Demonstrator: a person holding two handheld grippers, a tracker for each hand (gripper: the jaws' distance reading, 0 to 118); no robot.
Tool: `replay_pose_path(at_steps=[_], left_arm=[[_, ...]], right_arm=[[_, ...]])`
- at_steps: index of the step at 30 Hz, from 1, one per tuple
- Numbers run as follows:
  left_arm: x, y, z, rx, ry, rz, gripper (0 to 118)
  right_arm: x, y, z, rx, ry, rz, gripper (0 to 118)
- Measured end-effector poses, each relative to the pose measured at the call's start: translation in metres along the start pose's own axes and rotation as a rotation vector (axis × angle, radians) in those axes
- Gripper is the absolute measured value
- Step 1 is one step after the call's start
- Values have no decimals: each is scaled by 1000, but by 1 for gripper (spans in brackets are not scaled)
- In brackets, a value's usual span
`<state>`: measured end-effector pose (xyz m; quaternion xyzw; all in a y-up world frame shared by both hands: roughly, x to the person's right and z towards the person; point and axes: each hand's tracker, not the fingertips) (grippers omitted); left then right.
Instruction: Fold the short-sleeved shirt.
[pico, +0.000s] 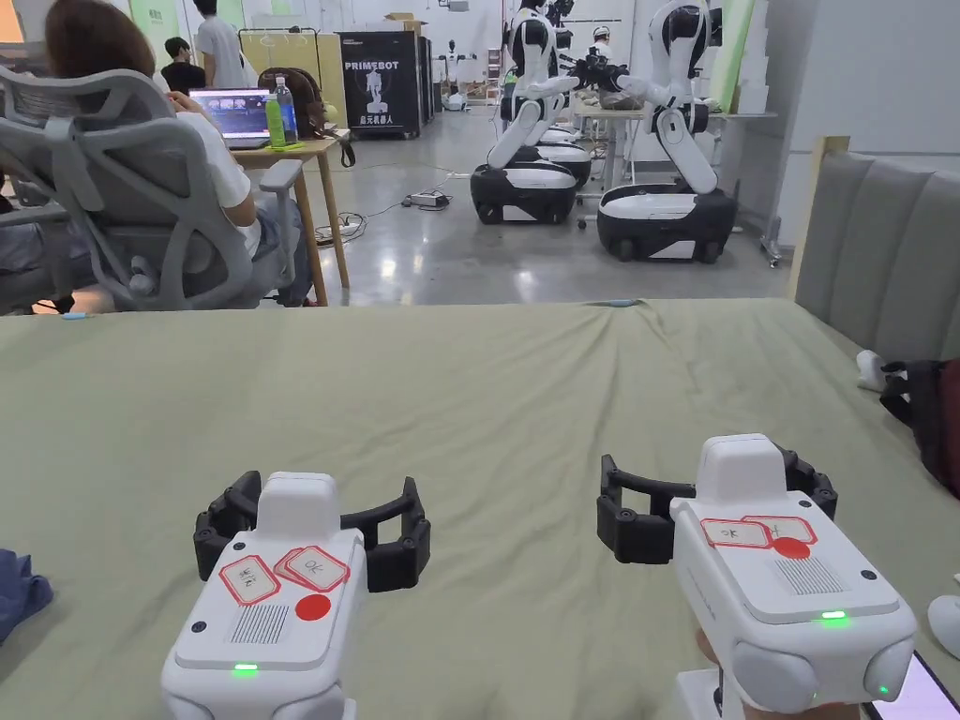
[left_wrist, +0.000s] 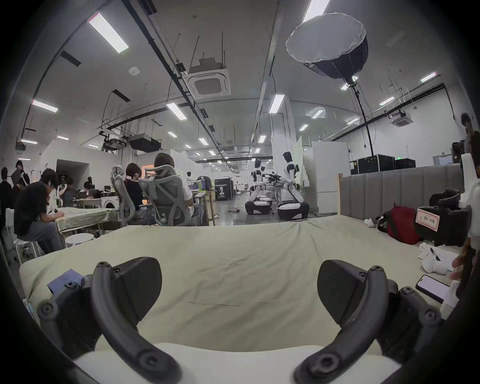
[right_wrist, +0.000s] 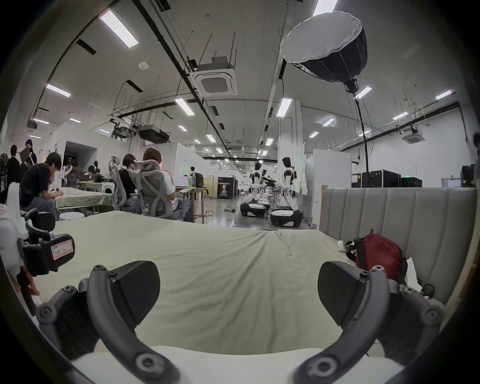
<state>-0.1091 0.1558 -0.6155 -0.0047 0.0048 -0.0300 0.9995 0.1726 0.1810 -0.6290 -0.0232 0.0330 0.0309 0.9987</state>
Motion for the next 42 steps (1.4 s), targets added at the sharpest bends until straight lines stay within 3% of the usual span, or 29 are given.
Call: replay_pose_path(at_steps=[42], left_arm=[[-3, -3, 2, 0, 15, -28, 118]], right_arm=[[-6, -6, 1, -12, -23, 14, 118]])
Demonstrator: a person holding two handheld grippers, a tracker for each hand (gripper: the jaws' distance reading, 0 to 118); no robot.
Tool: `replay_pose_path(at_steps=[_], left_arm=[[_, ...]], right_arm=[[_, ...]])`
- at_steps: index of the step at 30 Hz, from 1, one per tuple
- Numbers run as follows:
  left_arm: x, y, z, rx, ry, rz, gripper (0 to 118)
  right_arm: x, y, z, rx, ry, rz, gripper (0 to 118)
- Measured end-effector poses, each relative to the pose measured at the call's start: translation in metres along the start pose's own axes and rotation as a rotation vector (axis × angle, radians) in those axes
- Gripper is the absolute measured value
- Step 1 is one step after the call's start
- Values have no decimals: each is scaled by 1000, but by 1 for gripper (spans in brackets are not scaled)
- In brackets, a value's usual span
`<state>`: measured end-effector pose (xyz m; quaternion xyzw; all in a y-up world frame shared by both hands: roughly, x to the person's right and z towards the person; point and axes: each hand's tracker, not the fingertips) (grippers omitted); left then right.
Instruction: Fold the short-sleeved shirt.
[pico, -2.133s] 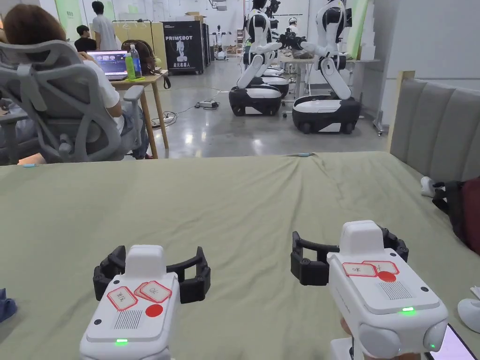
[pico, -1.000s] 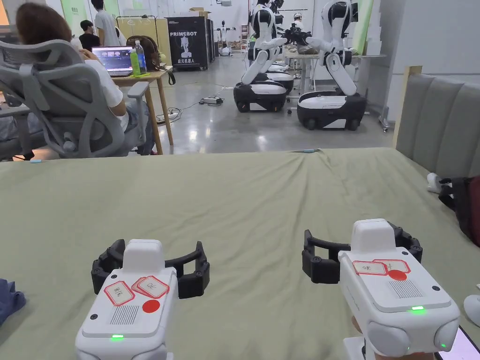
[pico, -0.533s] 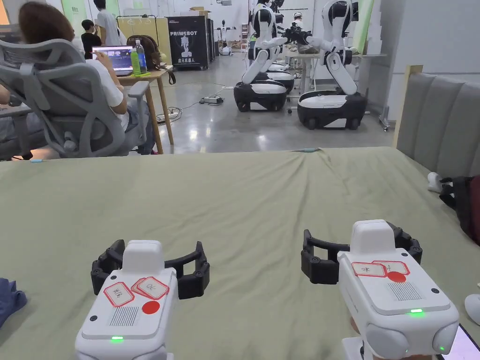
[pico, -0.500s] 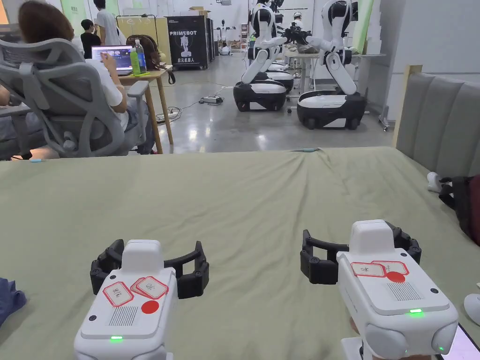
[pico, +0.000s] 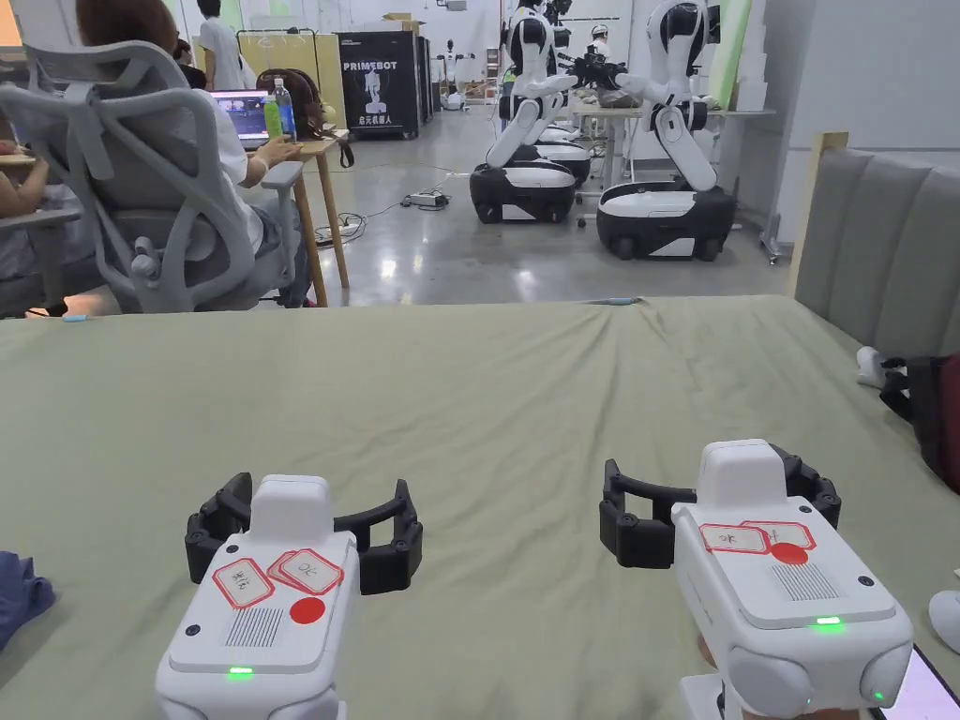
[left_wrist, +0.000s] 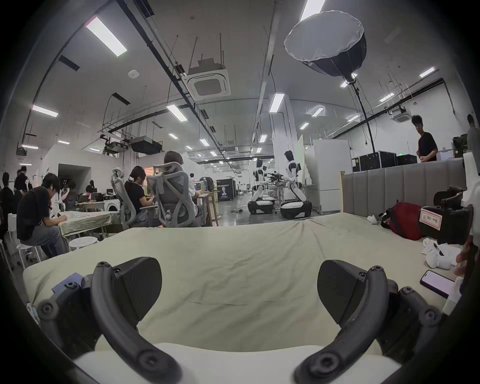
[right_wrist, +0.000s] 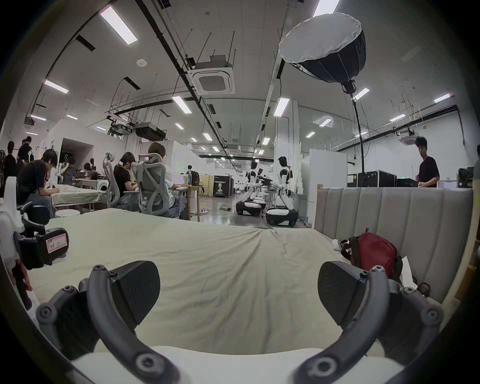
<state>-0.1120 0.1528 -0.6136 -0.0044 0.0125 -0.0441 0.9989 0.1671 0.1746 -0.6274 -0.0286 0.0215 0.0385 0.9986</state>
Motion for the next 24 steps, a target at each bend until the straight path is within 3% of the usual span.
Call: replay_pose_path(at_steps=[18, 24], left_arm=[[2, -1, 0, 0, -3, -6, 118], [2, -1, 0, -1, -4, -8, 118]], right_arm=[[0, -1, -1, -15, -17, -2, 118], [0, 3, -9, -99, -10, -97, 118]])
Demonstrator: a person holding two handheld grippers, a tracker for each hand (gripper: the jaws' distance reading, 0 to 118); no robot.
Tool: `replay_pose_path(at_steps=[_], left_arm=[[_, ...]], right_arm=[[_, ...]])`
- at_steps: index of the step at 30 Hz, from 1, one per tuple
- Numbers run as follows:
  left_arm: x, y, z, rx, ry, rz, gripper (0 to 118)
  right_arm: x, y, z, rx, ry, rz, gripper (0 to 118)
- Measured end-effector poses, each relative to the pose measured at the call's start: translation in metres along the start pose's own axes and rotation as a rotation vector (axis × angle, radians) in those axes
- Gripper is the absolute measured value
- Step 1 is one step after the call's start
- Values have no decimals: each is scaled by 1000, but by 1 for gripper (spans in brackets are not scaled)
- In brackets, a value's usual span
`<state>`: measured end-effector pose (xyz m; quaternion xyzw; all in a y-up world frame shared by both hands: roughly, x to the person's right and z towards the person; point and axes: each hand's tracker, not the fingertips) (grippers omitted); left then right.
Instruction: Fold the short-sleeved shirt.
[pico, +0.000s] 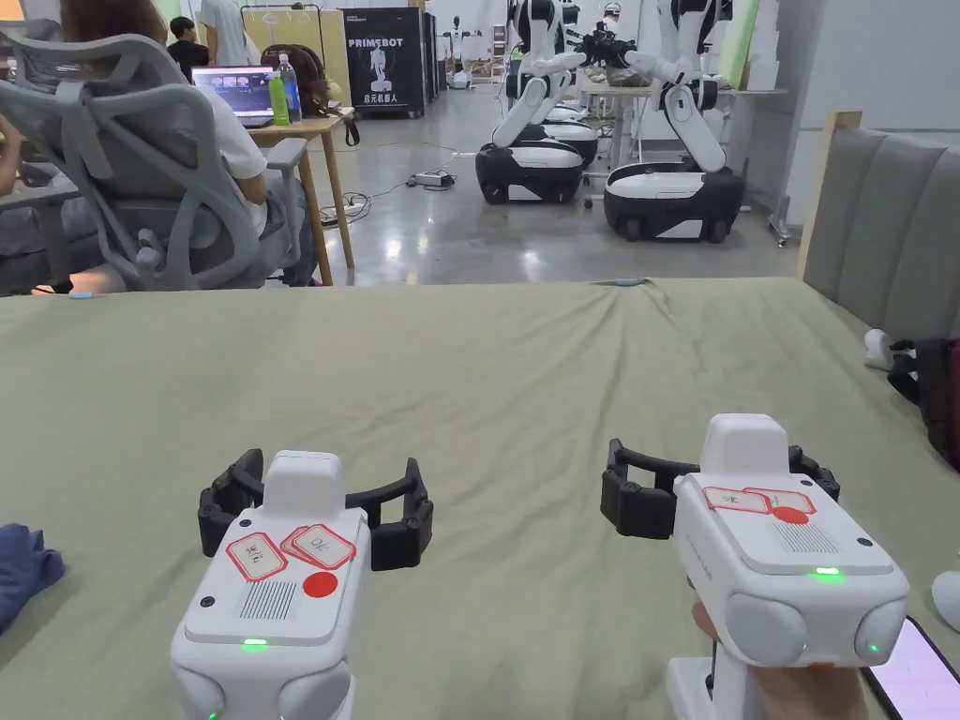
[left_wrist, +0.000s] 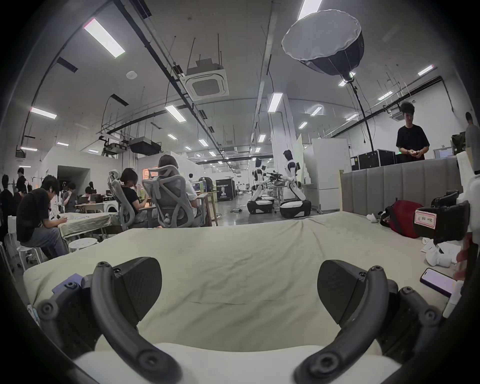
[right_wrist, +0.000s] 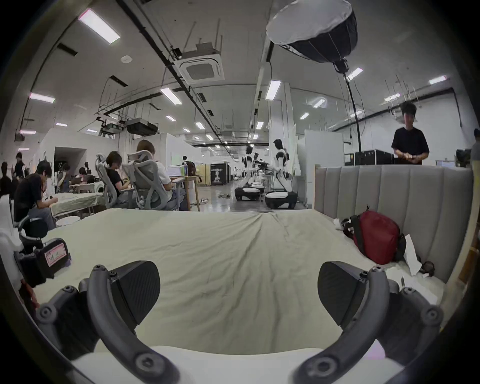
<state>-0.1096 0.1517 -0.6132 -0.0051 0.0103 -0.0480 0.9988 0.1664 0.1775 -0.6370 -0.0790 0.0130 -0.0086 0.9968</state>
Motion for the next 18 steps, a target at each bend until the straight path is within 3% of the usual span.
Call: replay_pose_path(at_steps=[7, 13, 18], left_arm=[[1, 2, 0, 4, -3, -8, 118], [1, 4, -3, 5, 1, -15, 118], [3, 5, -3, 6, -3, -16, 118]], right_arm=[[-4, 6, 0, 51, -4, 66, 118], [-3, 17, -2, -75, -42, -66, 118], [-7, 18, 4, -94, -29, -40, 118]])
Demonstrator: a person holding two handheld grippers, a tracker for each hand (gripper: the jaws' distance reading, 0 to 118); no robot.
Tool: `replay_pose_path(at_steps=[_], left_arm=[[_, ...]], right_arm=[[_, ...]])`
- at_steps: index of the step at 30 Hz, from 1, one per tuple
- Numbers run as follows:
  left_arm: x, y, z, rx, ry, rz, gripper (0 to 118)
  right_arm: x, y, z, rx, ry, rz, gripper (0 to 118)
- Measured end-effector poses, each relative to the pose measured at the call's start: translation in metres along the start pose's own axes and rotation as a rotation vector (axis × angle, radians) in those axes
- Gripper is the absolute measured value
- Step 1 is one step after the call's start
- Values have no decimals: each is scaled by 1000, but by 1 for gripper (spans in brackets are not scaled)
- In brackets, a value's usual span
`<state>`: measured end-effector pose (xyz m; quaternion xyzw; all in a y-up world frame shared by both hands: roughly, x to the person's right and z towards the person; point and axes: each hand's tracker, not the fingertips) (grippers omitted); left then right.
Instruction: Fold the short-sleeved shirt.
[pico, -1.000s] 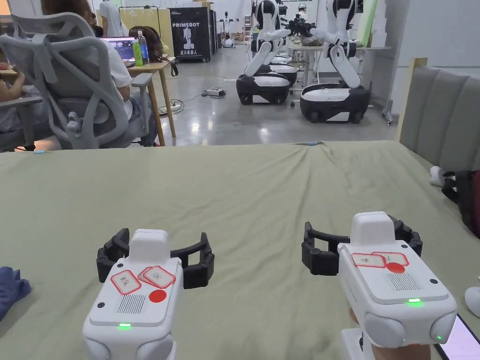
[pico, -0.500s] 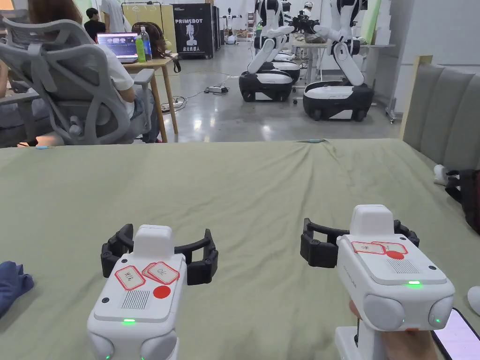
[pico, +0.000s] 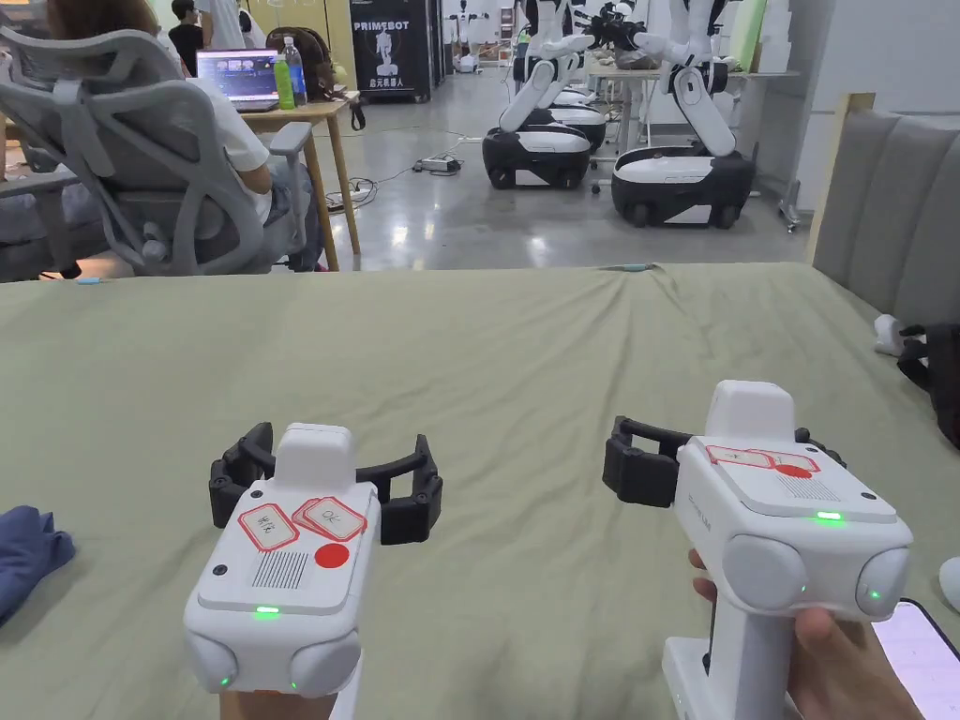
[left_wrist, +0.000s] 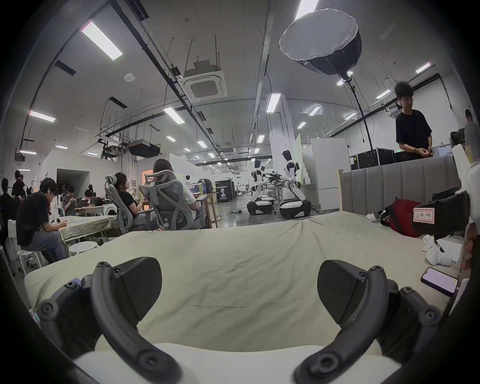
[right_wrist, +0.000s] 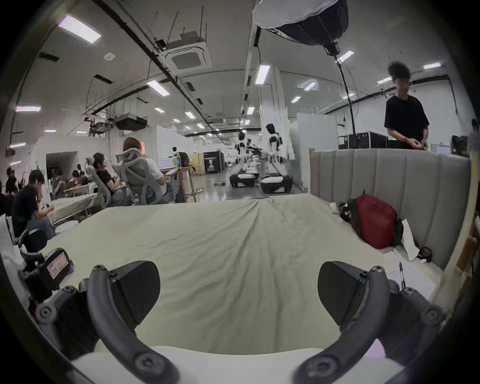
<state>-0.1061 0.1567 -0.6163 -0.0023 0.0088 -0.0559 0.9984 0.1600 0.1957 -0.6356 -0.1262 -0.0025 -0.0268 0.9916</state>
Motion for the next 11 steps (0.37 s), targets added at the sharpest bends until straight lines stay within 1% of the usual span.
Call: replay_pose_path(at_steps=[2, 3, 5, 6, 8, 10, 11], left_arm=[[0, -1, 0, -1, -4, -7, 118], [1, -1, -1, -1, -3, -10, 118], [1, -1, -1, -5, 1, -8, 118], [1, -1, -1, -6, 0, -1, 118], [0, -1, 0, -6, -7, 7, 118], [0, 0, 0, -7, -1, 6, 118], [0, 0, -1, -6, 2, 6, 118]], right_arm=[[-3, -1, -1, 4, -5, 22, 118], [-3, 0, -5, -23, -17, 12, 118], [0, -3, -10, -52, -4, -24, 118], [0, -4, -10, -60, -23, -39, 118], [2, -4, -8, -62, -3, -32, 118], [1, 0, -6, -70, 10, -52, 118], [2, 1, -5, -47, 33, -67, 118]])
